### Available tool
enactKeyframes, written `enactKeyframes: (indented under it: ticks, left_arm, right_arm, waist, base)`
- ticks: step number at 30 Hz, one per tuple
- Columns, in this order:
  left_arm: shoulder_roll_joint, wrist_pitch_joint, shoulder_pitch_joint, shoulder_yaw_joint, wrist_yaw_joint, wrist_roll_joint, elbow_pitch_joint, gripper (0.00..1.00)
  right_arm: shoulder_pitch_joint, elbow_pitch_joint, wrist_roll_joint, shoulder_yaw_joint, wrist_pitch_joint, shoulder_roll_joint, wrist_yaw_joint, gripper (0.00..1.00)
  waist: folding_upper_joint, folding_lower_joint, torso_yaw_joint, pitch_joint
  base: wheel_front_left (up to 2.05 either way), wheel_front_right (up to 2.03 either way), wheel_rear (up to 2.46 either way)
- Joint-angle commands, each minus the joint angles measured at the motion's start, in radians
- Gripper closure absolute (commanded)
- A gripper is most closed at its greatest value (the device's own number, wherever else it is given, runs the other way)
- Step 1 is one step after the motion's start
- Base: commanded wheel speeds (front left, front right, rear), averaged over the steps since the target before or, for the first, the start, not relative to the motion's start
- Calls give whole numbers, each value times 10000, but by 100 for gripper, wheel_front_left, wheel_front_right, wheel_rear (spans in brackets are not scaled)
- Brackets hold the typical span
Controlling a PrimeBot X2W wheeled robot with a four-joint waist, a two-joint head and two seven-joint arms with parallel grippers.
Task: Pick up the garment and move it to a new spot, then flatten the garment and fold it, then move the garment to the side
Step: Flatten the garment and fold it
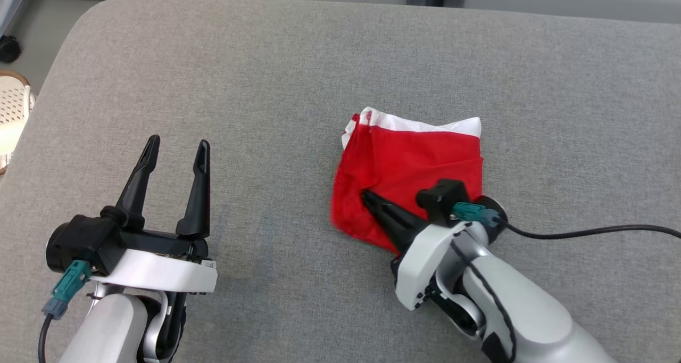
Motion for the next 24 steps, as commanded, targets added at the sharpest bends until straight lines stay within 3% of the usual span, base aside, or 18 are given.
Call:
enactKeyframes:
  ticks: [1, 6, 10, 15, 20, 21, 22, 23, 24]
  left_arm:
    - [8, -35, -124, 65, -51, 85, 27, 0]
    - [-78, -37, -104, 129, -167, 133, 180, 0]
    - [-87, -37, -7, 185, -206, 176, 239, 0]
    - [8, -36, 244, 334, -163, 234, 274, 0]
    - [136, -37, 367, 466, -54, 320, 208, 0]
    - [167, -37, 387, 496, -39, 335, 194, 0]
    - [198, -37, 398, 520, -15, 345, 192, 0]
    - [220, -37, 408, 536, 4, 351, 188, 0]
    - [243, -37, 419, 564, 6, 346, 174, 0]
  right_arm:
    - [-179, 108, 86, 187, -123, -24, 0, 100]
    - [-683, 664, 317, 1695, -347, 101, 0, 100]
    - [-918, 799, 568, 2072, -734, 153, 0, 100]
    - [-777, 519, 566, 1461, -1378, -17, 0, 100]
    - [-372, 10, 147, -133, -1719, -430, 0, 97]
    - [-265, -156, -6, -548, -1777, -479, 0, 66]
    - [-152, -327, -194, -944, -1810, -538, 0, 19]
    - [13, -488, -343, -1378, -1847, -573, 0, 0]
    - [185, -657, -506, -1829, -1864, -626, 0, 0]
  waist:
    - [0, 0, -4, -30]
    - [0, 0, -79, -187]
    - [0, 0, -193, -331]
    - [0, 0, -484, -584]
    - [0, 0, -822, -763]
    - [0, 0, -893, -782]
    - [0, 0, -965, -802]
    - [0, 0, -1047, -827]
    - [0, 0, -1125, -838]
  base:
    - [0, 0, 0]
    - [0, 0, 0]
    - [0, 0, 0]
    - [0, 0, 0]
    - [0, 0, 0]
    - [0, 0, 0]
    - [0, 0, 0]
    - [0, 0, 0]
    - [0, 0, 0]
